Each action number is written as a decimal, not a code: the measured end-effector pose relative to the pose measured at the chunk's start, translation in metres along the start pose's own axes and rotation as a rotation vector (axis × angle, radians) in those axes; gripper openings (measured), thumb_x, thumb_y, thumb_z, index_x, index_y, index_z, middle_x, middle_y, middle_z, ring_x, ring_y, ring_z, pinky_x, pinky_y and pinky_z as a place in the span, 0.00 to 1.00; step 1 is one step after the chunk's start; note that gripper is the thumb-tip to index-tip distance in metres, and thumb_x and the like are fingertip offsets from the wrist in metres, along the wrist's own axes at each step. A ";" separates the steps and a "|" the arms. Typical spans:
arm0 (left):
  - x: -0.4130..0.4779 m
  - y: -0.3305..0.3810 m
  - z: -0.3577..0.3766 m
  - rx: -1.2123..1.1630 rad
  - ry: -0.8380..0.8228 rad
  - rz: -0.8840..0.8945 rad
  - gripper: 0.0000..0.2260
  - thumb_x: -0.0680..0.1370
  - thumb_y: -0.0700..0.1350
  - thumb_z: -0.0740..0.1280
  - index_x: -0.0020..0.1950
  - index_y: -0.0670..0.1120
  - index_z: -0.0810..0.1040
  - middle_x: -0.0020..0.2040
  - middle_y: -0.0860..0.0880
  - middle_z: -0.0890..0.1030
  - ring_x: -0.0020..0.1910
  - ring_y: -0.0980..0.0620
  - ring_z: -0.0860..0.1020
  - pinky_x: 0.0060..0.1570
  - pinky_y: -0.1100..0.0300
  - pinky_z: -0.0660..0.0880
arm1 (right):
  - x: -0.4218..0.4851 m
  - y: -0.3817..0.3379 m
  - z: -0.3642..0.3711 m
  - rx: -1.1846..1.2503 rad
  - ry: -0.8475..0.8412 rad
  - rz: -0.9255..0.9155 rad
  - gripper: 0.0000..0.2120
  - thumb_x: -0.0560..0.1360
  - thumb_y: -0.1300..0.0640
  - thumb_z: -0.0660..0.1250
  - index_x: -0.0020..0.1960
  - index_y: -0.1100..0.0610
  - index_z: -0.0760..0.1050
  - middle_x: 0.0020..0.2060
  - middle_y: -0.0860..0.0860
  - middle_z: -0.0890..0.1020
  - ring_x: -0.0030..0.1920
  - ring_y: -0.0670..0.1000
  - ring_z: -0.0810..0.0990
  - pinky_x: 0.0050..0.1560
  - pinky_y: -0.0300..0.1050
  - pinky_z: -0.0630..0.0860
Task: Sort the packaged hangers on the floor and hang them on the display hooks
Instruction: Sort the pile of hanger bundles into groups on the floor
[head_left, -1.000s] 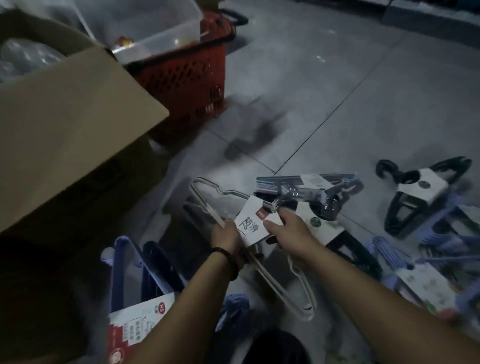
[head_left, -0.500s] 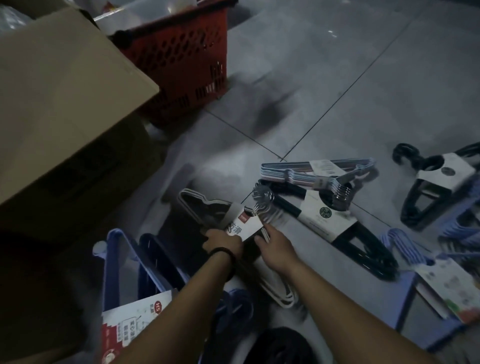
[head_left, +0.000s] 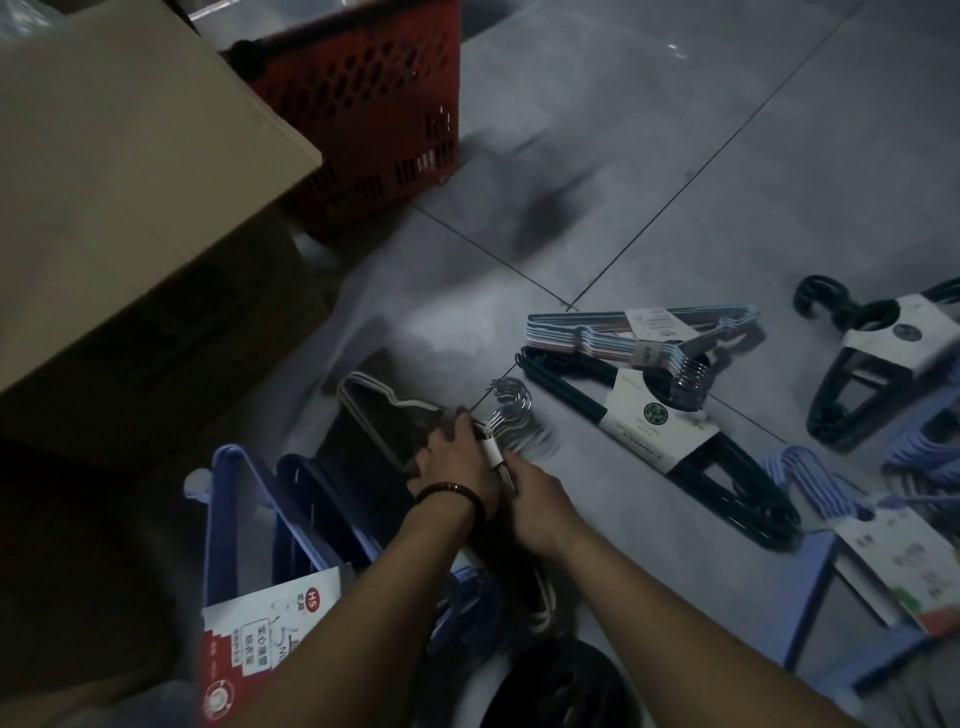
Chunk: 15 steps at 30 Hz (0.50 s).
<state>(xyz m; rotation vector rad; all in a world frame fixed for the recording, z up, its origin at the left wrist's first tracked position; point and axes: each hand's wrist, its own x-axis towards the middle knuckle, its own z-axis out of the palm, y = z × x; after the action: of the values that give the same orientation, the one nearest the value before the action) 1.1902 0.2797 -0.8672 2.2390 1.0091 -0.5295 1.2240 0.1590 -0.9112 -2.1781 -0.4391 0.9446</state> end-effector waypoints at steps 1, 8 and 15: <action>-0.001 -0.001 0.001 0.019 -0.002 0.002 0.36 0.79 0.50 0.64 0.83 0.58 0.49 0.80 0.41 0.56 0.77 0.34 0.59 0.71 0.34 0.63 | 0.001 -0.001 -0.003 -0.018 -0.036 -0.003 0.17 0.83 0.51 0.64 0.71 0.46 0.74 0.62 0.51 0.84 0.60 0.54 0.82 0.61 0.46 0.76; -0.009 0.037 0.020 0.246 0.180 0.241 0.30 0.79 0.48 0.65 0.79 0.51 0.59 0.82 0.39 0.49 0.80 0.34 0.50 0.77 0.39 0.56 | -0.003 -0.008 -0.113 -0.236 0.547 0.026 0.13 0.81 0.53 0.65 0.64 0.54 0.77 0.62 0.56 0.80 0.59 0.58 0.79 0.56 0.49 0.77; -0.002 0.119 0.051 0.514 -0.058 0.672 0.33 0.79 0.51 0.67 0.82 0.49 0.57 0.84 0.44 0.46 0.82 0.37 0.49 0.76 0.37 0.61 | -0.005 0.027 -0.205 -0.686 0.478 0.305 0.25 0.80 0.48 0.68 0.74 0.47 0.65 0.71 0.62 0.61 0.68 0.66 0.69 0.64 0.61 0.74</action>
<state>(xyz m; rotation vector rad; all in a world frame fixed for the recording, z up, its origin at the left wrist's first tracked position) 1.2760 0.1830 -0.8588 2.7876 0.0374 -0.5778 1.3729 0.0401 -0.8300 -3.0543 -0.2112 0.4058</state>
